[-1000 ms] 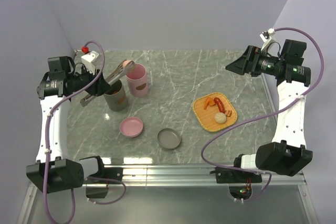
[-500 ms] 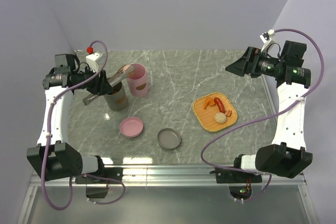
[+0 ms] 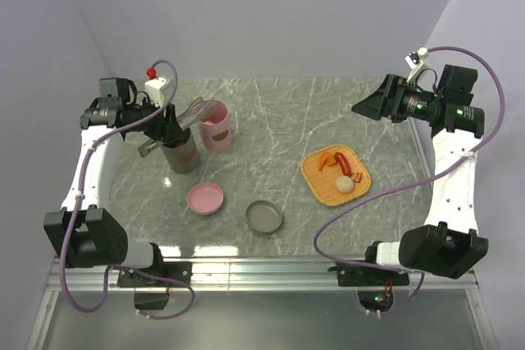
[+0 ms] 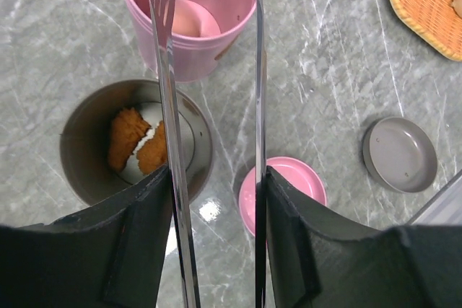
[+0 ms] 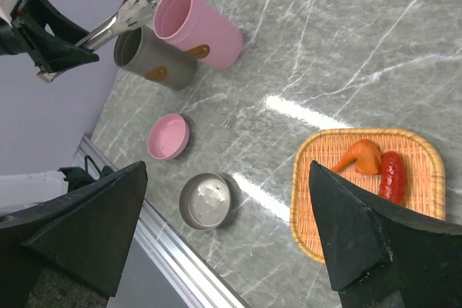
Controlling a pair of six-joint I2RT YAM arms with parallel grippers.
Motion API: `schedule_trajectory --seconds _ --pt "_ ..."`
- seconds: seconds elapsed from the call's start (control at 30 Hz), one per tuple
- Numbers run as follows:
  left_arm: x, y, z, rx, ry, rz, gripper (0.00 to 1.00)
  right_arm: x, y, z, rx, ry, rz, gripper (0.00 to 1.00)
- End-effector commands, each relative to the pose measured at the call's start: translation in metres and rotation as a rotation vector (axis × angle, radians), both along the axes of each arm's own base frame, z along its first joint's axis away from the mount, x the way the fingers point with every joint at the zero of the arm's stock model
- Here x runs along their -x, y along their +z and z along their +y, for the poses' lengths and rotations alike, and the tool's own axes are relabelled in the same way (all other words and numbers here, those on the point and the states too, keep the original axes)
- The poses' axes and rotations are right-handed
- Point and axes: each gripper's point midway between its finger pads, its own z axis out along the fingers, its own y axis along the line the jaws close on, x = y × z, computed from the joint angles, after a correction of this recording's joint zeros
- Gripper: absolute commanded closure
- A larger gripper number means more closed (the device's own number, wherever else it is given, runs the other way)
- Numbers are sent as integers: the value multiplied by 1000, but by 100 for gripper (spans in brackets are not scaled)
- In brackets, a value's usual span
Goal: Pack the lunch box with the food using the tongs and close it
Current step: Place the food into the lunch box, then pick up the food using the clamp
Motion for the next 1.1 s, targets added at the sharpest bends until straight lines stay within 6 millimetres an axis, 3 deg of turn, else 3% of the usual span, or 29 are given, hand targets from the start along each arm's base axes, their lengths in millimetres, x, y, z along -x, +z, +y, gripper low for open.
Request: schedule_trajectory --seconds 0.0,0.13,0.17,0.37,0.57,0.77,1.0,1.07 --pt "-12 36 -3 2 -3 -118 45 4 12 2 15 10 -59 0" --pt "-3 53 -22 -39 -72 -170 43 3 13 2 13 10 -60 0" --pt "5 53 -40 -48 -128 -165 43 3 14 3 11 13 -62 0" --pt "24 54 -101 -63 -321 -189 40 2 17 1 18 -3 -68 0" --pt "52 48 -194 -58 -545 -256 39 2 20 -2 47 -21 -79 0" --pt "73 27 -263 -30 -682 -270 37 0 22 -8 83 -58 -86 0" --pt "87 -24 -318 -43 -767 -213 35 -4 29 -15 127 -70 -92 0" --pt "89 -30 -330 -51 -773 -223 35 -4 30 -15 127 -72 -90 0"
